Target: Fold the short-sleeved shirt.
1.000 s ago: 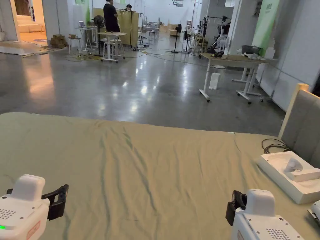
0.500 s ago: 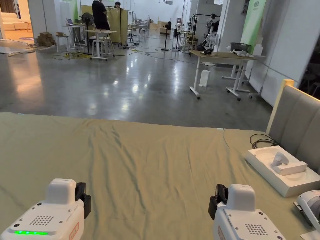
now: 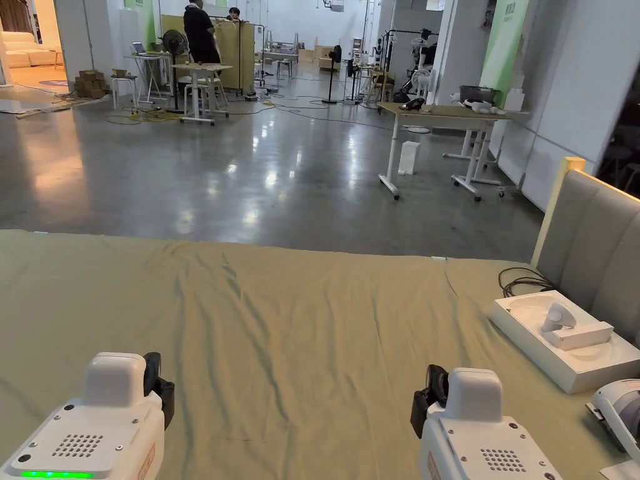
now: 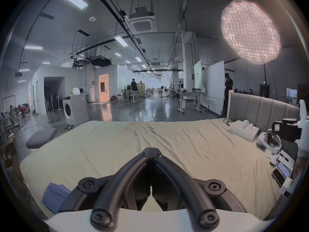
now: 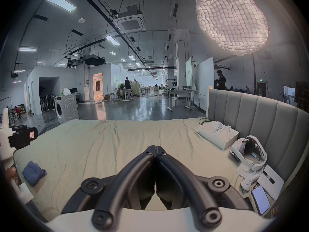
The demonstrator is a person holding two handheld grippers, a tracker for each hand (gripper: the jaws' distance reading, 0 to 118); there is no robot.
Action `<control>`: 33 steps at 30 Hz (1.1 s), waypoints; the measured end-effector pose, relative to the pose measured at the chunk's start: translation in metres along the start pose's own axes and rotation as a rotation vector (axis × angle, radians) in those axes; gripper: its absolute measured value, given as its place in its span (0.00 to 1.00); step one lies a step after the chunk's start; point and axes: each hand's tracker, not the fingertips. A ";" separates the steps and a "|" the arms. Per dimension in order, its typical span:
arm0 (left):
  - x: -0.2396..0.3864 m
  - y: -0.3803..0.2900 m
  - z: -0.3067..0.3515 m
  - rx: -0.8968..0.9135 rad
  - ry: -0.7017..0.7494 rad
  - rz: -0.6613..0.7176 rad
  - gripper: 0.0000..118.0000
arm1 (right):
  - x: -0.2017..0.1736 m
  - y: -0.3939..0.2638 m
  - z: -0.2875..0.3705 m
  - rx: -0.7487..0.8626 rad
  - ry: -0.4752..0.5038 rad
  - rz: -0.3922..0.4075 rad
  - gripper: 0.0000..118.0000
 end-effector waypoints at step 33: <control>-0.005 0.003 -0.003 -0.041 -0.021 0.003 0.66 | -0.007 0.003 -0.003 -0.001 -0.012 0.042 0.92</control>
